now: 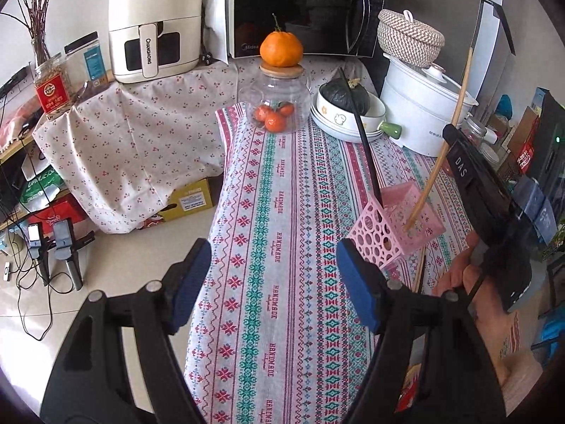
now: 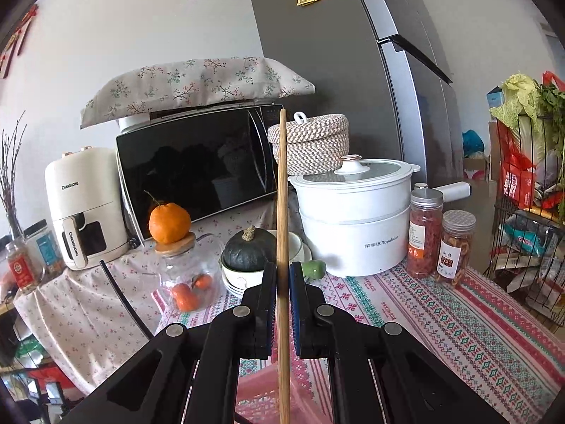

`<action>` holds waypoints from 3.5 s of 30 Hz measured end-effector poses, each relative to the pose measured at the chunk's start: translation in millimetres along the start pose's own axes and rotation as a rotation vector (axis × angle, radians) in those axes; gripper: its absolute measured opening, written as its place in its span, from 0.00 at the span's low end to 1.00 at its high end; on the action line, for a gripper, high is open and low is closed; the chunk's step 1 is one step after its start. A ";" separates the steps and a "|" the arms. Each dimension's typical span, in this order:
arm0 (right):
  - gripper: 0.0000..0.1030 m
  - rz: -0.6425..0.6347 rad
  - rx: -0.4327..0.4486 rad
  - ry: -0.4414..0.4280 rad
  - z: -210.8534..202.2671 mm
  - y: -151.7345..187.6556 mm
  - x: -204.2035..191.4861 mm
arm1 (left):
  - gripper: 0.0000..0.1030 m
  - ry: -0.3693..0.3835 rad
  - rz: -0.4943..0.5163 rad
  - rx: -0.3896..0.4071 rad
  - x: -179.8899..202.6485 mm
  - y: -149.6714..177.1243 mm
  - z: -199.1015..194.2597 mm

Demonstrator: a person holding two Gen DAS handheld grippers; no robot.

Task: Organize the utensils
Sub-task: 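Lift both chopsticks upright, lower them into the pink basket and open both tools, then move the left tool to the chopstick pile and grasp a wooden chopstick, then lift the wooden chopstick upright with the left tool while the right tool grasps another wooden chopstick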

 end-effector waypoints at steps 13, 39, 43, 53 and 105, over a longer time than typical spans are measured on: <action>0.56 -0.007 -0.067 0.006 -37.4 -17.3 42.9 | 0.82 0.029 0.023 0.001 17.1 10.8 -12.2; 0.87 -0.239 -0.645 0.045 -57.3 60.9 154.9 | 0.91 0.114 0.094 -0.365 47.8 95.6 33.5; 0.87 -0.243 -0.721 0.033 -52.7 75.0 160.0 | 0.91 0.189 0.002 -0.432 53.2 106.3 50.1; 0.87 -0.237 -0.802 0.022 -44.5 87.0 167.4 | 0.13 0.352 -0.013 -0.528 89.3 119.8 75.0; 0.87 -0.215 -0.908 -0.048 -41.4 113.7 138.0 | 0.06 0.204 0.098 -0.085 54.8 21.9 -7.9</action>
Point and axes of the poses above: each gripper's, at about its wrist camera, not at the fingertips, and z roughly the way its jaws point, x to its right, y to its underside, the point moved 6 cm from there along z, roughly the way its jaws point, and after that the axes turned 14 degrees about y, right-handed, at the moved point
